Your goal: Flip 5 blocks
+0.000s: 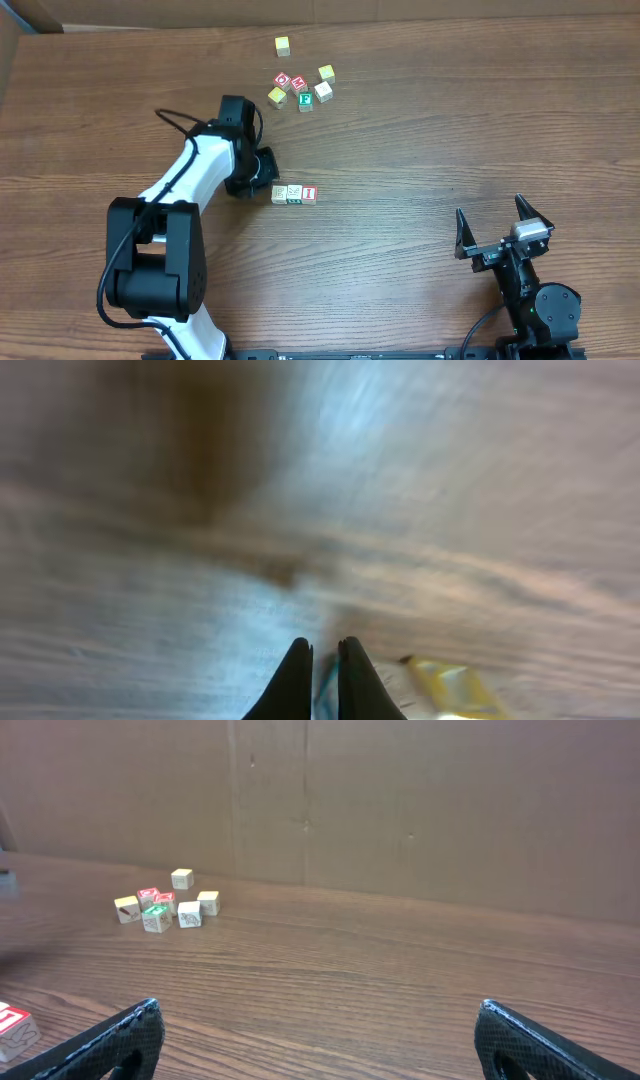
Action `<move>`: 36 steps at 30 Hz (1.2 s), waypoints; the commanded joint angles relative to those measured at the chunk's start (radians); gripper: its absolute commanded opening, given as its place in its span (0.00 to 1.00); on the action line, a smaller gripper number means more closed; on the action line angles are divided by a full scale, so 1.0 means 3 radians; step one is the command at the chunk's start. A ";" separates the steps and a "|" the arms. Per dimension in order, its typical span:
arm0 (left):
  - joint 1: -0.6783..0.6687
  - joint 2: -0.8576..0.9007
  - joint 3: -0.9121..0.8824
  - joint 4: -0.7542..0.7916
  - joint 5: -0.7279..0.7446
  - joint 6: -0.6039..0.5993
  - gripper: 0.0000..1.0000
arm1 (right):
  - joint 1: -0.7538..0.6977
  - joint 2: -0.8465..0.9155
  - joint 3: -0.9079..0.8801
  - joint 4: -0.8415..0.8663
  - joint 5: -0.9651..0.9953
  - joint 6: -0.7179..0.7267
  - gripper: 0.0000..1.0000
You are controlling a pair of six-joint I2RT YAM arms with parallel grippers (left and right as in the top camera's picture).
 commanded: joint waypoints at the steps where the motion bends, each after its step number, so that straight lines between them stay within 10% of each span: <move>1: -0.0086 0.0023 0.0322 0.0022 -0.0075 0.0090 0.04 | -0.0015 -0.0023 -0.0034 0.0013 -0.0004 0.0000 1.00; 14: -0.0818 0.0223 0.0406 0.0214 -0.0734 0.0020 0.04 | -0.0015 -0.0023 -0.0034 0.0013 -0.0004 0.0000 1.00; 36: -0.0782 0.0304 0.0404 -0.0155 -0.0690 -0.0089 0.04 | -0.0015 -0.0023 -0.0034 0.0013 -0.0003 -0.0001 1.00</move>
